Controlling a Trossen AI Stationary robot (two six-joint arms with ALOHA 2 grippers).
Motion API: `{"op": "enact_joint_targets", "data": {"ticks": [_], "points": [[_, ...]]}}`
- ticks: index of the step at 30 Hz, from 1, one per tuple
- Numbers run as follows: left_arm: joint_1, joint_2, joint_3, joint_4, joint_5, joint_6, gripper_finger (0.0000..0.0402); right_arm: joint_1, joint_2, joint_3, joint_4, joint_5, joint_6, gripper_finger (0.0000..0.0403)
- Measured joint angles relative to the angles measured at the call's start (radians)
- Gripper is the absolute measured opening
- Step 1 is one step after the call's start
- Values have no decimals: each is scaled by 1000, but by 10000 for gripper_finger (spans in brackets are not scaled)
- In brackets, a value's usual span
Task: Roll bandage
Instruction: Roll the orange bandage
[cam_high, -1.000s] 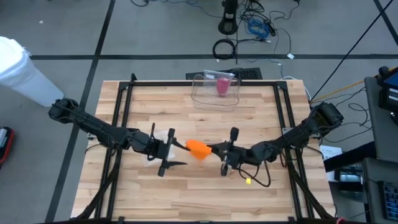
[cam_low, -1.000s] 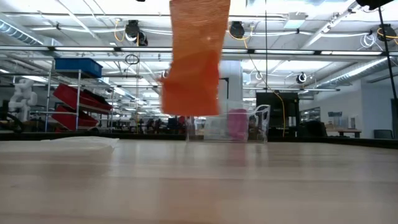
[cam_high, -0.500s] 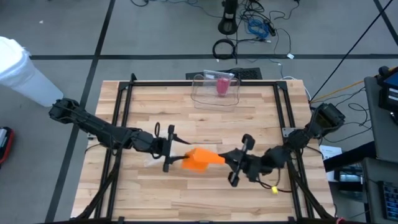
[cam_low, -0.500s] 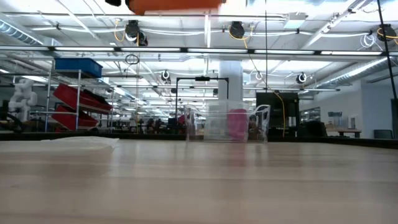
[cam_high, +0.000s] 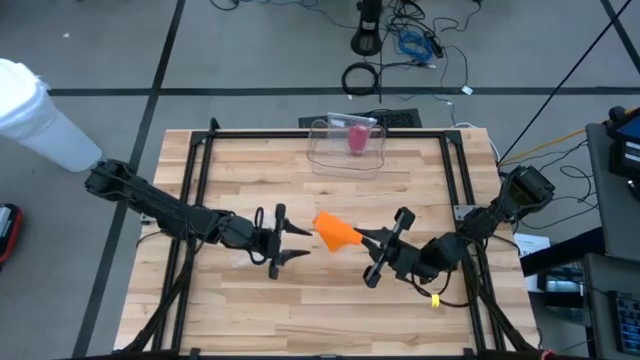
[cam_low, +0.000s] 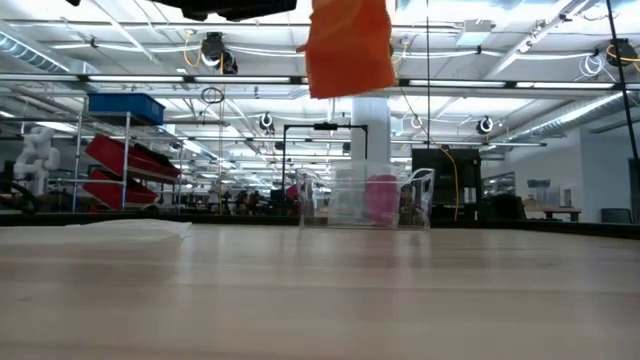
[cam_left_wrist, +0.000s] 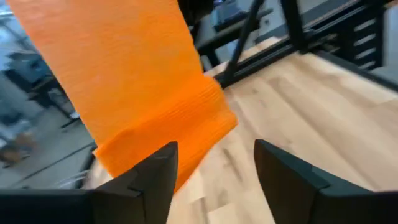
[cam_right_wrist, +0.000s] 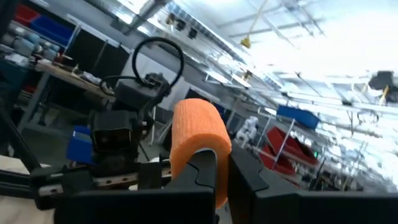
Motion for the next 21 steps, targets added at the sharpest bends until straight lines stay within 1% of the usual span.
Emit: {"op": "enact_joint_targets", "data": {"ticks": [2, 7, 11, 13, 21], "points": [[0, 8, 0, 18, -24, 29, 204, 0, 0, 0, -2, 26, 31, 4], [-6, 8, 0, 25, -51, 106, 181, 0, 0, 0, -41, 30, 101, 4], [-27, 5, 0, 54, -128, 180, 178, -2, 1, 0, -76, 28, 165, 4], [-33, 5, 0, 55, -148, 208, 178, -5, 1, 0, -78, 26, 198, 4], [-25, 10, 0, 66, -163, 213, 177, -20, 1, 0, -78, 18, 313, 4]]}}
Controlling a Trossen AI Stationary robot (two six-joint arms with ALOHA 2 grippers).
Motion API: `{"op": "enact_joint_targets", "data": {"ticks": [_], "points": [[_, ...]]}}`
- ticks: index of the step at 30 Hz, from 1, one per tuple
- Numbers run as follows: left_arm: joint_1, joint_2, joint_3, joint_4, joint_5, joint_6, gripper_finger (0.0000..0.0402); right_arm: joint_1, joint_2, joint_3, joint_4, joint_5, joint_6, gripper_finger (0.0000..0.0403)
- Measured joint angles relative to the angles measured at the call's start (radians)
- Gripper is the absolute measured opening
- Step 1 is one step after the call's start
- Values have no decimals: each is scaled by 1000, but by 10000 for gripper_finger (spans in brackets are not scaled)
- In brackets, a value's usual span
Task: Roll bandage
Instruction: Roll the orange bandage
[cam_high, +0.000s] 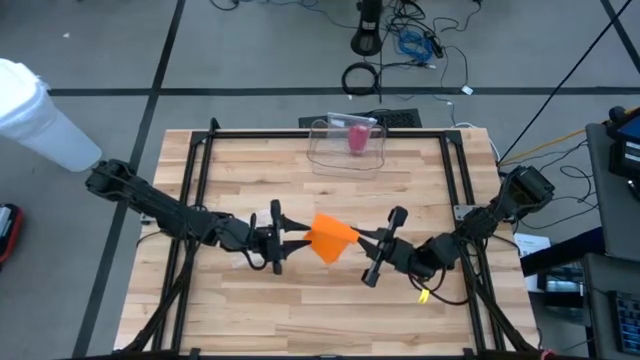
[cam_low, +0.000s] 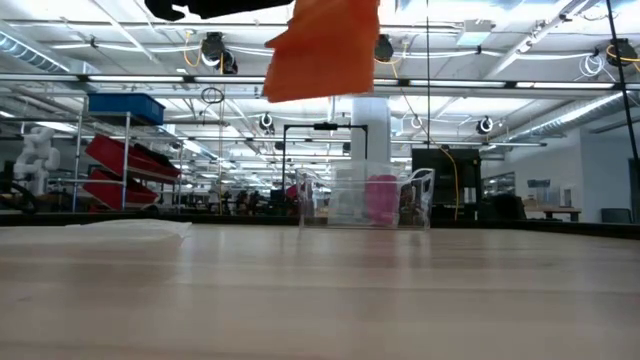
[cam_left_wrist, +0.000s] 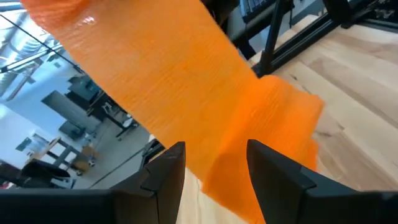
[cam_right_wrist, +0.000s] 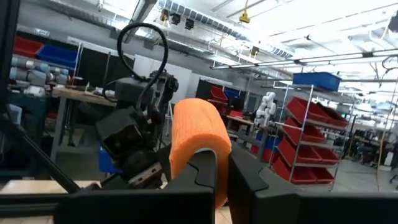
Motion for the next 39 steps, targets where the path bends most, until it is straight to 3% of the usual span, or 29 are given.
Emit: {"op": "enact_joint_targets", "data": {"ticks": [8, 20, 39], "points": [[32, 50, 1, 22, -9, 25, 177, -5, 0, 23, -5, -12, 42, 4], [48, 76, 1, 113, -33, 21, 177, 2, 0, 87, -214, -27, 117, 4], [48, 76, 1, 91, -8, 17, 171, 3, 0, 90, -192, -26, 120, 4]]}}
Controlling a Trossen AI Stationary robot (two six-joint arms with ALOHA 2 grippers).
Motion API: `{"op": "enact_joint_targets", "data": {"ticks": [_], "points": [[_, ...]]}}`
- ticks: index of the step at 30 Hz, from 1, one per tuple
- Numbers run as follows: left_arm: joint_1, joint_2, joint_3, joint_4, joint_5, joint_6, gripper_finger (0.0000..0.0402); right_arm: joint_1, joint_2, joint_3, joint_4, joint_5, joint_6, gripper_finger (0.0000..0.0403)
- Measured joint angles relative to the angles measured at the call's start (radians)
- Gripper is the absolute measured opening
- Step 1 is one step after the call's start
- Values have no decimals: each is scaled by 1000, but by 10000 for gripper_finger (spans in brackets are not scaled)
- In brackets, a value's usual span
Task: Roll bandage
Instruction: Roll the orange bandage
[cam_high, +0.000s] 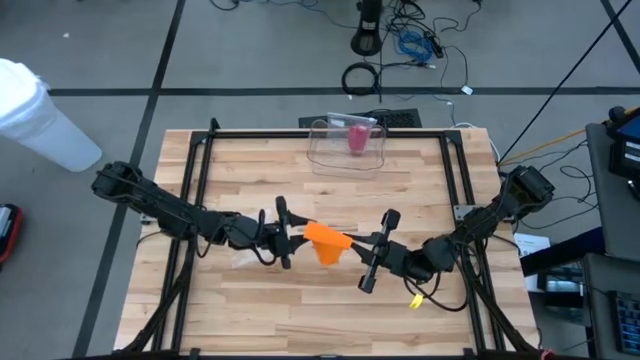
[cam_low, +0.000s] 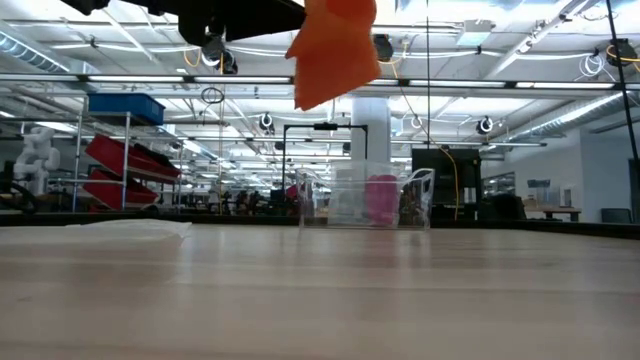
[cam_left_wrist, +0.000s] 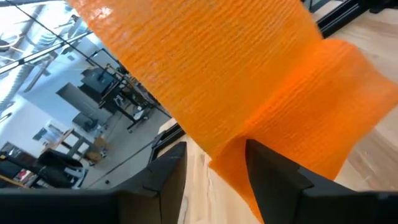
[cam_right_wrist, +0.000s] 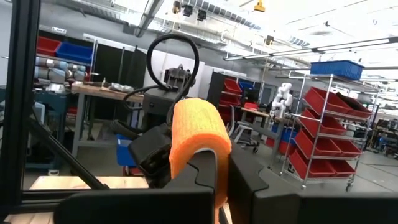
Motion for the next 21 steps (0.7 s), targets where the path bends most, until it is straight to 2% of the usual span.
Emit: {"op": "enact_joint_targets", "data": {"ticks": [4, 12, 21], "points": [[0, 0, 0, -1, 11, 0, 135, 0, 0, 0, 5, 0, 0, 4], [0, 0, 0, -32, 44, -1, 16, 0, 0, 0, 24, -28, 0, 4], [0, 1, 0, -45, 61, 0, 3, 14, 0, 0, 63, -25, -29, 4]]}}
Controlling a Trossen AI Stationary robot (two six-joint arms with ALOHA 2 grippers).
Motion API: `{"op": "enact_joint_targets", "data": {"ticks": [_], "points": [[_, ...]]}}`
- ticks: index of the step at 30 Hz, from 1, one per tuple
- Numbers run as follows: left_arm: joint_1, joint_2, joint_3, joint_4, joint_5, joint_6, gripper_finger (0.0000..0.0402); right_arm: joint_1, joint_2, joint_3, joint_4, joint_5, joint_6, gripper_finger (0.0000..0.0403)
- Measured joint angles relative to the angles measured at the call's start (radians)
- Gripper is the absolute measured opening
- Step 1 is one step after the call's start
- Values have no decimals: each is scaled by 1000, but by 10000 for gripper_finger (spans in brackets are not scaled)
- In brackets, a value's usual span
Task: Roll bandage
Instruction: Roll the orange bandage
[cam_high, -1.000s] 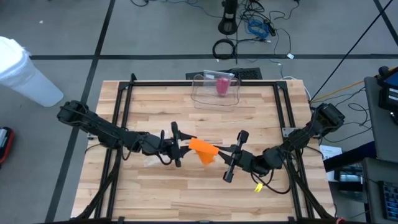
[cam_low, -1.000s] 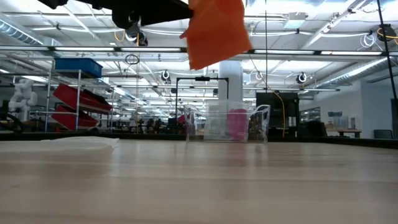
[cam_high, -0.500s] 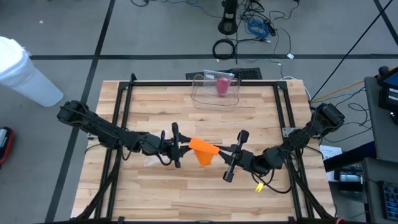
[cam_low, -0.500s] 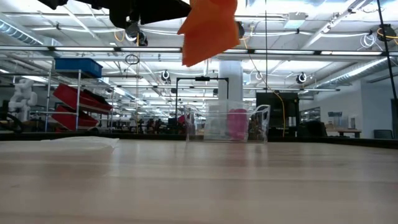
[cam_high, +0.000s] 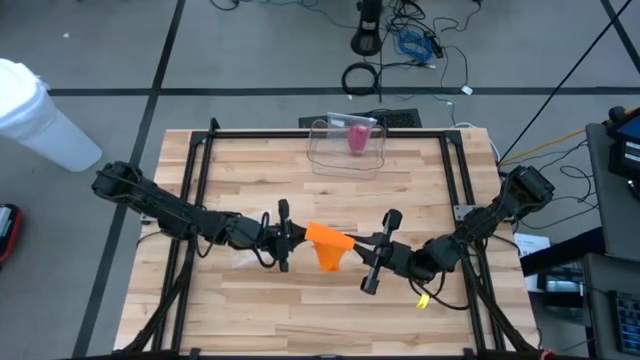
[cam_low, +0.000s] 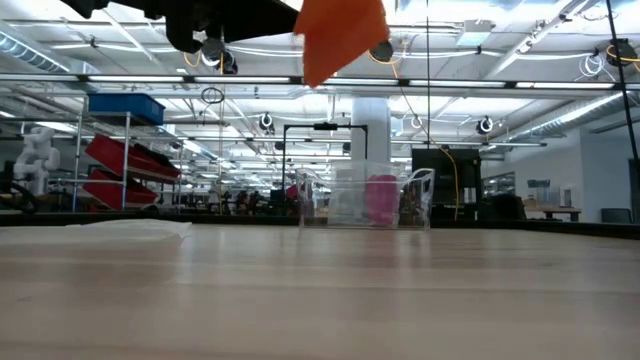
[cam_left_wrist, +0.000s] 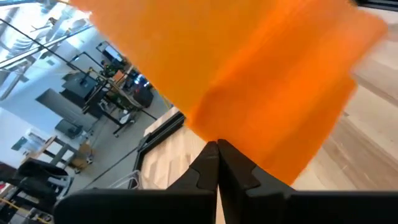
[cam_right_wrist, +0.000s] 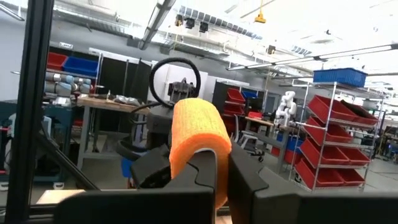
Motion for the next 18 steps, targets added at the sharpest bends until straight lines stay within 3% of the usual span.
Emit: {"op": "enact_joint_targets", "data": {"ticks": [8, 13, 18], "points": [[-13, 0, 0, -37, 48, 28, 1, 6, 0, 0, 27, 6, -49, 4], [-16, -1, 0, -9, -30, 20, 5, 12, 0, 0, 26, 7, -47, 4], [-16, -2, 0, 7, -79, -28, 56, 19, 0, 0, 25, 9, -54, 4]]}}
